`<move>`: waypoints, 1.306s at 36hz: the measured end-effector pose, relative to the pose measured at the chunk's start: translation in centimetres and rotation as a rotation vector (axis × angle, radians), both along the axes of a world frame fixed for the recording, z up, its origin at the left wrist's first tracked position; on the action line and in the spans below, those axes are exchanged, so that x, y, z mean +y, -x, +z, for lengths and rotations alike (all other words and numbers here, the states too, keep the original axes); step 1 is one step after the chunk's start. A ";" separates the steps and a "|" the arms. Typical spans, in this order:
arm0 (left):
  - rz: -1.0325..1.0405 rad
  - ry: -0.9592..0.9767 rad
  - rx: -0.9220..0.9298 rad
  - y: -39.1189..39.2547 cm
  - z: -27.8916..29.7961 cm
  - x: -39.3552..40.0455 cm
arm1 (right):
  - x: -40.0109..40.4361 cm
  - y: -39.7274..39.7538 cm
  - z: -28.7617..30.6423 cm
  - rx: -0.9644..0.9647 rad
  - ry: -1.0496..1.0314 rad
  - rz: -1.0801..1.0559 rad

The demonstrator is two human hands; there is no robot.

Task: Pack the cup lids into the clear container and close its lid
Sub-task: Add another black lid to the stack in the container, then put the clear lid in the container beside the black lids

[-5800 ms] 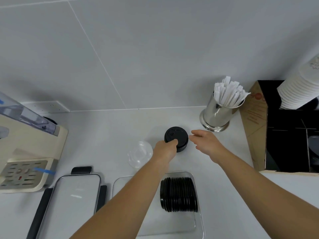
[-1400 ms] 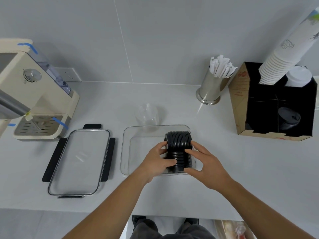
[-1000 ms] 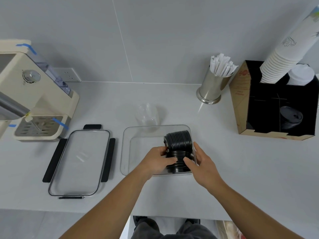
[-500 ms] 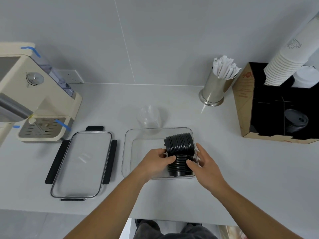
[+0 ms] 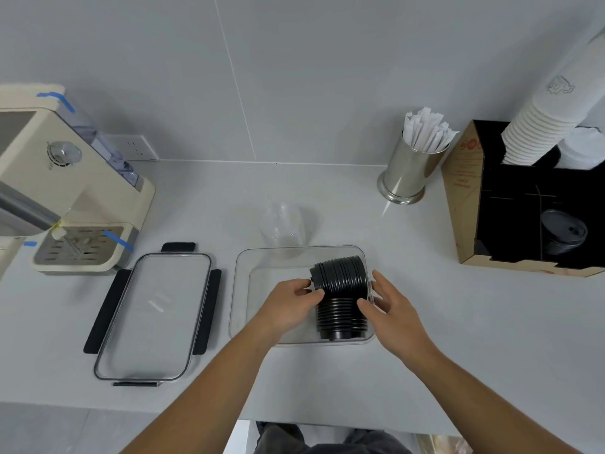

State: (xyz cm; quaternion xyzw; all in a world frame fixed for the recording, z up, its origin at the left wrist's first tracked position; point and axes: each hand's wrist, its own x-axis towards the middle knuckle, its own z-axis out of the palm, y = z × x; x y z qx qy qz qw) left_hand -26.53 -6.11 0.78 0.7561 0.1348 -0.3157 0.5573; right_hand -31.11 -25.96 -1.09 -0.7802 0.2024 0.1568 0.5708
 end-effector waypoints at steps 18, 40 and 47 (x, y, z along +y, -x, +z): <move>0.205 0.050 -0.082 -1.4 2.2 4.5 | -1.1 -5.0 2.9 -0.098 0.029 -0.022; 0.540 0.252 -0.056 -8.3 3.4 10.8 | 3.3 -14.5 5.6 -0.061 -0.085 0.028; 0.434 0.140 0.048 -11.0 1.3 10.8 | 4.6 -17.5 4.5 0.027 -0.028 0.130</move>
